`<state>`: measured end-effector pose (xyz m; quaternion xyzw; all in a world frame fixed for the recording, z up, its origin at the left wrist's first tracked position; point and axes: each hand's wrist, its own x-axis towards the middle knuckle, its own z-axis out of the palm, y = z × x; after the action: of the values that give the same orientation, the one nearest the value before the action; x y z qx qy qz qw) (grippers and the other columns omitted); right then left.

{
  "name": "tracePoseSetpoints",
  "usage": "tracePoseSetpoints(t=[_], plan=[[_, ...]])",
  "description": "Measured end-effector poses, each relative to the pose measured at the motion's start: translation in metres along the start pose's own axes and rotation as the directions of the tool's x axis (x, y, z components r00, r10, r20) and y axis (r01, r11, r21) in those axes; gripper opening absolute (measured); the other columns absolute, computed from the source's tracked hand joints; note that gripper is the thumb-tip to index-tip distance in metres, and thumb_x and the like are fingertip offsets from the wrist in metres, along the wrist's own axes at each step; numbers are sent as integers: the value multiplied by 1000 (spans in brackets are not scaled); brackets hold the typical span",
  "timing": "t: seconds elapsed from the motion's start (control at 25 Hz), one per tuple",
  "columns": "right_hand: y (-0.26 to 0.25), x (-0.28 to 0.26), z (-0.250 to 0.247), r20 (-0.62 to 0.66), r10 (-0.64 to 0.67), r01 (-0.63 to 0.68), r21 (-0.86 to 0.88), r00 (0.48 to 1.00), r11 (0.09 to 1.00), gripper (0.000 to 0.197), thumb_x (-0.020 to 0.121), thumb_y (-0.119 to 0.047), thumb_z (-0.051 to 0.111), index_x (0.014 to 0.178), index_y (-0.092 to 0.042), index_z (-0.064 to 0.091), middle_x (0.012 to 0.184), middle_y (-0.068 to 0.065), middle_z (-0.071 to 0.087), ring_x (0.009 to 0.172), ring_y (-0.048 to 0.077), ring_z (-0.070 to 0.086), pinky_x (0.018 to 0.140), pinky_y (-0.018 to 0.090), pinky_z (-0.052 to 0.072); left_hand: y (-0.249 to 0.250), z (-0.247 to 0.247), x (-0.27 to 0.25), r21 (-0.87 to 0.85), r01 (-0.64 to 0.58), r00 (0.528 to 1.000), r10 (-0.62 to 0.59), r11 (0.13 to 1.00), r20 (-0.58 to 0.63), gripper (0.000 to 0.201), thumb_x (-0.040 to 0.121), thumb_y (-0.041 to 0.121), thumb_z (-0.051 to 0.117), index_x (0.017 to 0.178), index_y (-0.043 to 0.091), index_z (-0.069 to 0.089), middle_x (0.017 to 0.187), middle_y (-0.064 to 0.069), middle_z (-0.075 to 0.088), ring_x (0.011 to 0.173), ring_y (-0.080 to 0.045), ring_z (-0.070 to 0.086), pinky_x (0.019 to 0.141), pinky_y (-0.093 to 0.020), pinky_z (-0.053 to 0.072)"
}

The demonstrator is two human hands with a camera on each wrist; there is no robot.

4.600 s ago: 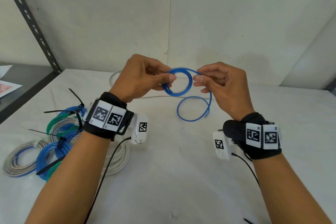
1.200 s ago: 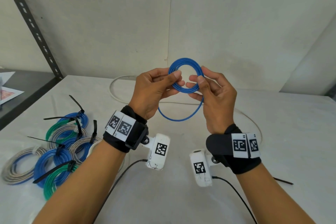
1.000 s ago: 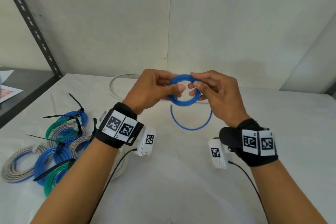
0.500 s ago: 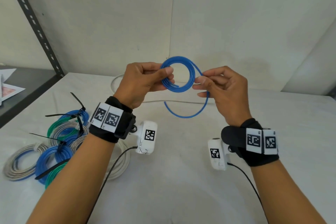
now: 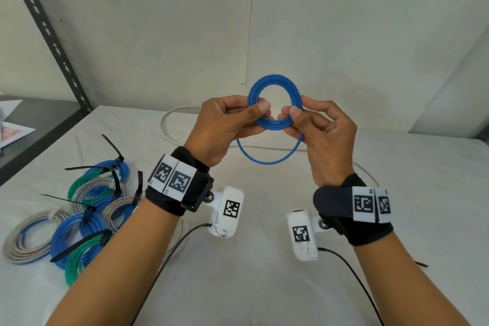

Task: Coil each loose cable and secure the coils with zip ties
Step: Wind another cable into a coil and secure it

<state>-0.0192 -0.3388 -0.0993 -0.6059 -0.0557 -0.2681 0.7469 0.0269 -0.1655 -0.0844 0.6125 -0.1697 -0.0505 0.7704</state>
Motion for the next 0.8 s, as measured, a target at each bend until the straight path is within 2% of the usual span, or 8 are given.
tracePoseSetpoints(t=[0.08, 0.16, 0.24, 0.32, 0.4, 0.52, 0.64, 0.8], plan=[[-1, 6, -9, 110, -35, 51, -144, 993, 988, 19, 88, -2, 73, 106, -2, 68, 89, 13, 78, 84, 27, 76, 76, 41, 62, 5, -7, -1, 170, -27, 999, 21, 985, 39, 27, 87, 17, 76, 110, 5, 73, 98, -19, 76, 93, -28, 75, 79, -33, 61], [-1, 9, -17, 289, 9, 88, -320, 957, 943, 17, 85, 0, 76, 101, -7, 72, 89, 9, 78, 84, 24, 77, 83, 44, 62, 10, -16, -2, 343, -51, 992, 7, 938, 127, 26, 87, 17, 77, 109, 4, 75, 94, -18, 76, 88, -25, 75, 77, -33, 62], [-3, 9, -21, 431, 91, 128, -452, 898, 883, 16, 85, -1, 77, 98, -9, 75, 90, 5, 79, 85, 19, 76, 86, 41, 61, 14, -22, -5, 483, -46, 973, -70, 874, 220, 18, 87, 16, 76, 101, 3, 77, 86, -16, 76, 80, -20, 74, 73, -29, 60], [-3, 7, -21, 486, 118, 161, -494, 866, 854, 14, 85, -3, 77, 99, -7, 76, 90, 2, 79, 85, 16, 76, 86, 35, 60, 17, -26, -7, 583, -28, 952, -155, 812, 262, 18, 85, 18, 79, 99, 7, 79, 83, -13, 77, 80, -19, 75, 73, -28, 61], [-4, 6, -20, 484, 103, 175, -495, 869, 851, 14, 85, -4, 77, 99, -8, 76, 92, 0, 78, 86, 13, 76, 84, 30, 60, 18, -26, -8, 640, -42, 943, -180, 767, 278, 18, 83, 21, 81, 98, 11, 80, 81, -10, 77, 80, -20, 75, 72, -26, 60], [-3, 6, -17, 468, 56, 184, -450, 882, 874, 16, 88, -4, 74, 104, -9, 76, 95, 3, 78, 90, 15, 75, 84, 29, 59, 20, -26, -8, 656, -89, 961, -108, 749, 253, 15, 82, 21, 83, 93, 12, 80, 77, -7, 77, 75, -18, 75, 69, -24, 58], [-3, 6, -15, 424, 23, 154, -379, 905, 912, 17, 94, -5, 68, 109, -7, 74, 98, 7, 78, 92, 20, 75, 79, 33, 61, 24, -33, -7, 591, -97, 977, -35, 801, 208, 15, 82, 19, 82, 94, 9, 80, 78, -10, 77, 76, -24, 75, 74, -35, 63], [-2, 7, -13, 277, -15, 105, -313, 961, 944, 14, 91, -3, 70, 105, -5, 70, 96, 7, 78, 91, 23, 76, 77, 44, 63, 20, -32, -4, 472, -136, 987, 76, 871, 144, 16, 85, 14, 80, 96, 2, 77, 82, -20, 75, 78, -30, 74, 78, -46, 63]])
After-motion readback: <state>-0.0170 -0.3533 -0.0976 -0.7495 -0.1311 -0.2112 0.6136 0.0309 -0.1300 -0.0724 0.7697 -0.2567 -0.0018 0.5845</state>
